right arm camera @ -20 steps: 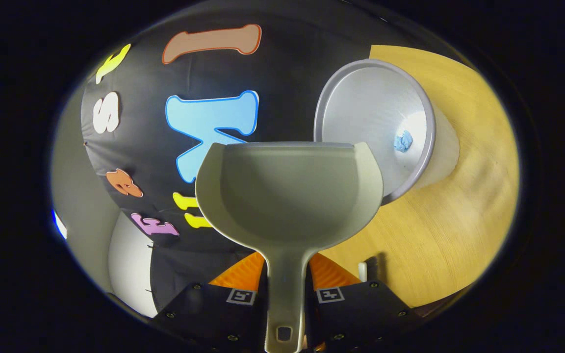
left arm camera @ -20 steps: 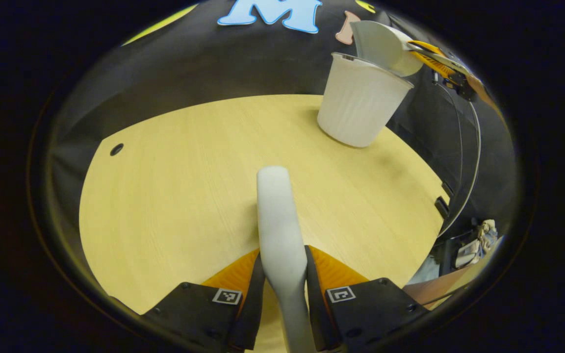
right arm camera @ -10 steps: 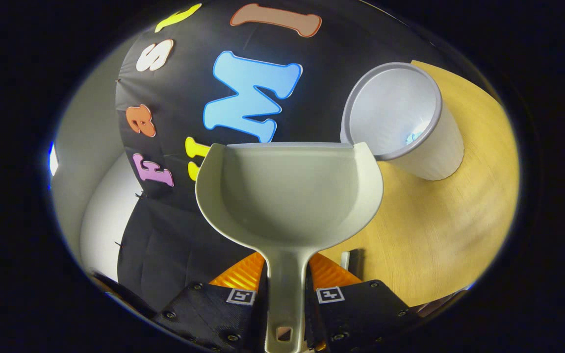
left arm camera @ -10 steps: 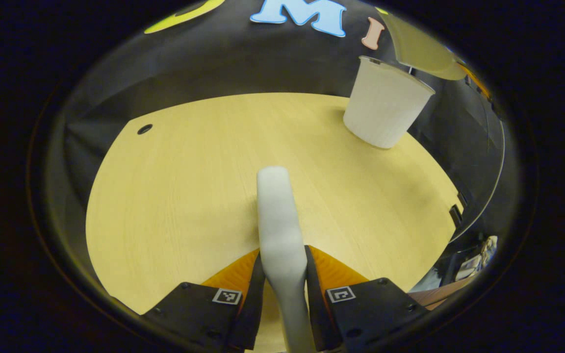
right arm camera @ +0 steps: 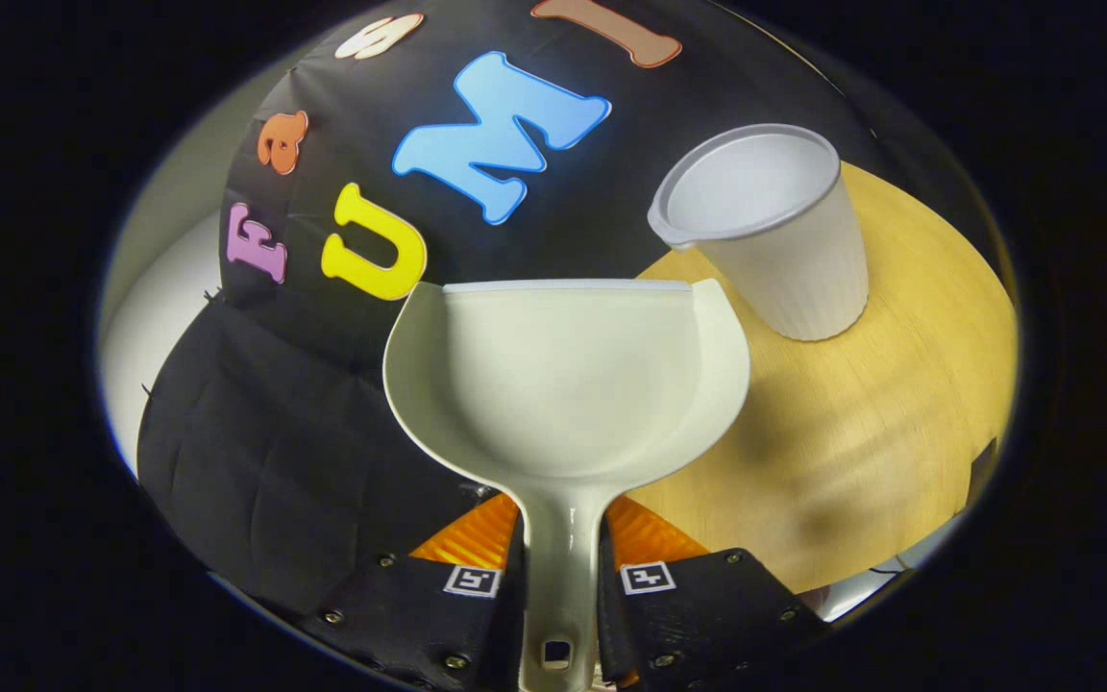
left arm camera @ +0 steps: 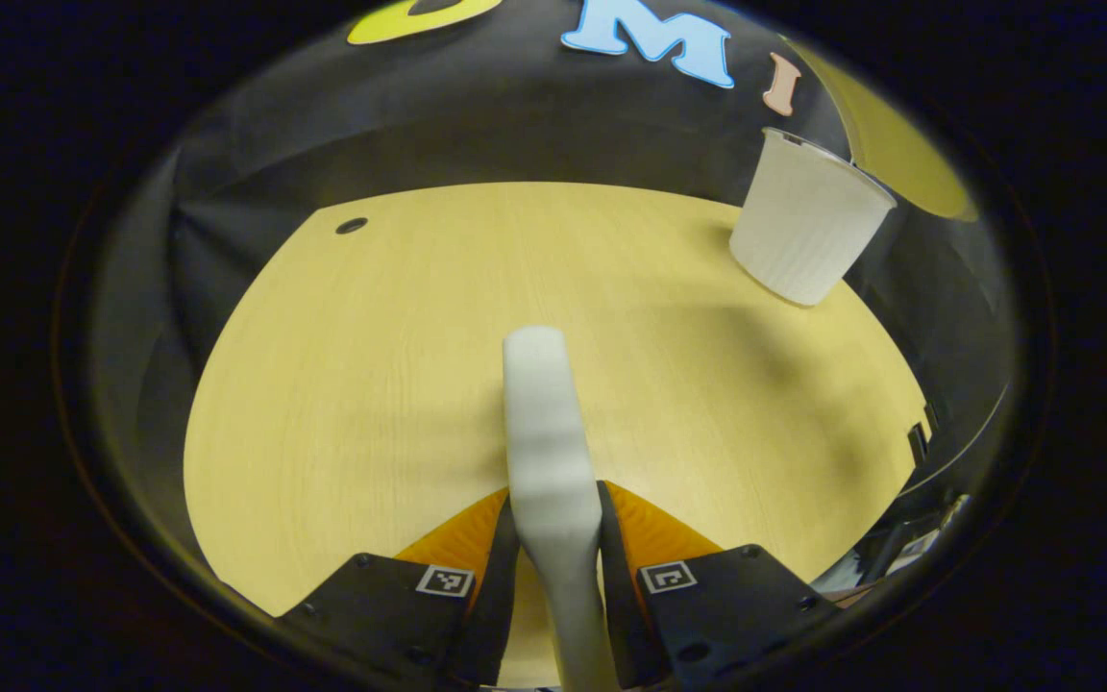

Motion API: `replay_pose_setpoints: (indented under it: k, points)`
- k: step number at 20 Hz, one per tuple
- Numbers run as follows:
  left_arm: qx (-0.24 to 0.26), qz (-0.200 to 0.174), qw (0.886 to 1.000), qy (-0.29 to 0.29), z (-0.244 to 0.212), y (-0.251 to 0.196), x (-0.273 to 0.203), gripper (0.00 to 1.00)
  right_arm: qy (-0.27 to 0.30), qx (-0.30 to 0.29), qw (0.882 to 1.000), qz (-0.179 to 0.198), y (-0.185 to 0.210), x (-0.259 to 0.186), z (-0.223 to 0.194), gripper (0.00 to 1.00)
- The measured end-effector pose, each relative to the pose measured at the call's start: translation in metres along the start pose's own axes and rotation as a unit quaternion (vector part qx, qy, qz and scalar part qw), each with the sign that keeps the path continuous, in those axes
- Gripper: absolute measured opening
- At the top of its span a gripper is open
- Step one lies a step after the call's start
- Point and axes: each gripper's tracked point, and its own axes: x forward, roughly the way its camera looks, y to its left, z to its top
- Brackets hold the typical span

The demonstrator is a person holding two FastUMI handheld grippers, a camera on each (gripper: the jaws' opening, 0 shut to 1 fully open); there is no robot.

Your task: Pick up the small broom and dustpan from the desktop, sweep the trash into the dustpan with the broom, and then empty the trash into the garbage bin.

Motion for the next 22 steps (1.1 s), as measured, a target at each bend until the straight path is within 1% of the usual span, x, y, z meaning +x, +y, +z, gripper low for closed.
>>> replay_pose_setpoints:
  k: [3,5,8,11,13,15,16,17,19,22]
  points:
    - [-0.008,-0.001,1.0,0.0,-0.002,0.005,0.001,0.49,0.014,-0.013,0.999,-0.037,-0.016,0.006,-0.017,0.31]
    - [-0.014,0.0,1.0,0.002,-0.004,0.009,0.001,0.49,0.021,-0.03,0.997,-0.073,-0.034,0.011,-0.025,0.31]
    - [-0.015,0.002,1.0,0.005,-0.006,0.013,0.001,0.5,0.024,-0.061,0.989,-0.131,-0.065,0.018,-0.033,0.31]
    - [-0.014,0.006,1.0,0.009,-0.006,0.016,0.003,0.51,0.014,-0.098,0.978,-0.185,-0.094,0.025,-0.038,0.31]
    - [-0.011,0.006,1.0,0.013,-0.006,0.015,0.006,0.51,0.013,-0.12,0.97,-0.211,-0.11,0.028,-0.04,0.31]
    - [-0.008,0.006,1.0,0.012,-0.005,0.015,0.008,0.46,0.014,-0.141,0.963,-0.229,-0.123,0.029,-0.042,0.31]
    - [-0.006,0.008,1.0,0.011,-0.004,0.016,0.009,0.46,0.016,-0.152,0.959,-0.238,-0.129,0.03,-0.043,0.31]
    - [-0.006,0.01,1.0,0.01,-0.003,0.016,0.01,0.49,0.017,-0.163,0.955,-0.248,-0.134,0.031,-0.041,0.31]
    - [-0.008,0.012,1.0,0.011,-0.002,0.016,0.011,0.49,0.016,-0.181,0.947,-0.266,-0.14,0.032,-0.04,0.31]
    - [-0.016,0.015,1.0,0.018,-0.003,0.014,0.018,0.5,0.025,-0.196,0.934,-0.297,-0.149,0.028,-0.045,0.31]
